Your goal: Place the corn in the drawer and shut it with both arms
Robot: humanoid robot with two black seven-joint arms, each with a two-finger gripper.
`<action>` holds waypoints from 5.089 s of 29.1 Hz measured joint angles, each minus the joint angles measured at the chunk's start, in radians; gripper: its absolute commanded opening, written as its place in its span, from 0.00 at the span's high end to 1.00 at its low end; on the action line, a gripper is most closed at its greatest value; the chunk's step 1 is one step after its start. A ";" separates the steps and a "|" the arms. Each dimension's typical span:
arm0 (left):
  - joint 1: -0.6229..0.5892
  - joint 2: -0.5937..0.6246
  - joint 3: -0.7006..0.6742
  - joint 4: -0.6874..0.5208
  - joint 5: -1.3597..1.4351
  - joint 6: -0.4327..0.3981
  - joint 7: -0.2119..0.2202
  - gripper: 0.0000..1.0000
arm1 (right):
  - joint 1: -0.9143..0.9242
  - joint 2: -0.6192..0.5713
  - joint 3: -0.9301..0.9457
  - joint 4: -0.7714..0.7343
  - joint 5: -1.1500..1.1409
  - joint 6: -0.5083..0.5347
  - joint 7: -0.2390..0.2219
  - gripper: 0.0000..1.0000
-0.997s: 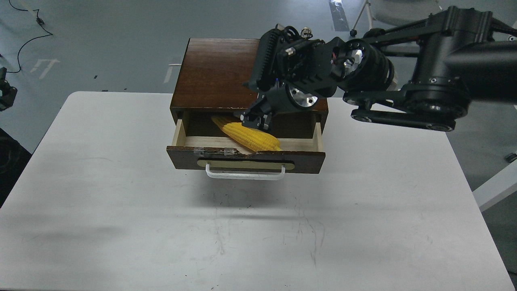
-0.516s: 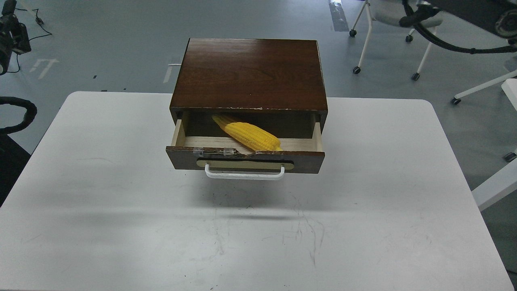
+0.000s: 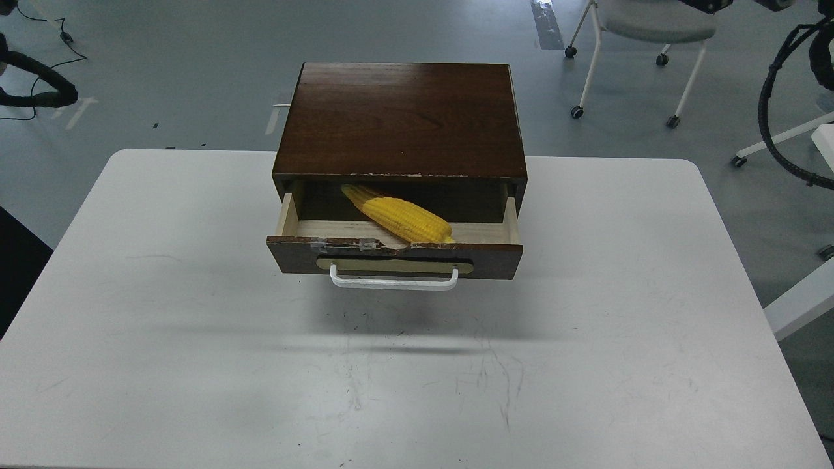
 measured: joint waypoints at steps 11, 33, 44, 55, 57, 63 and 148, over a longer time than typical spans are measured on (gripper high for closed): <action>-0.029 -0.020 -0.027 -0.629 0.532 0.000 0.001 1.00 | -0.107 -0.005 0.075 -0.113 0.010 0.047 0.046 0.00; 0.156 0.260 -0.022 -1.345 1.629 0.000 -0.008 1.00 | -0.463 0.183 0.288 -0.263 0.487 0.125 0.120 0.00; 0.173 0.267 0.069 -1.327 1.808 0.000 -0.008 1.00 | -0.501 0.316 0.316 -0.458 0.489 0.127 0.142 0.00; 0.182 0.268 0.133 -1.284 1.816 0.000 -0.007 1.00 | -0.525 0.301 0.314 -0.461 0.488 0.127 0.141 0.00; 0.182 0.270 0.133 -1.279 1.816 0.000 -0.007 1.00 | -0.525 0.300 0.314 -0.461 0.488 0.127 0.141 0.00; 0.179 0.266 0.133 -1.220 1.816 0.000 -0.007 1.00 | -0.525 0.300 0.303 -0.461 0.486 0.127 0.141 0.00; 0.198 0.440 -0.115 -1.012 0.747 0.060 -0.007 0.04 | -0.513 0.291 0.296 -0.478 0.446 0.127 0.147 0.00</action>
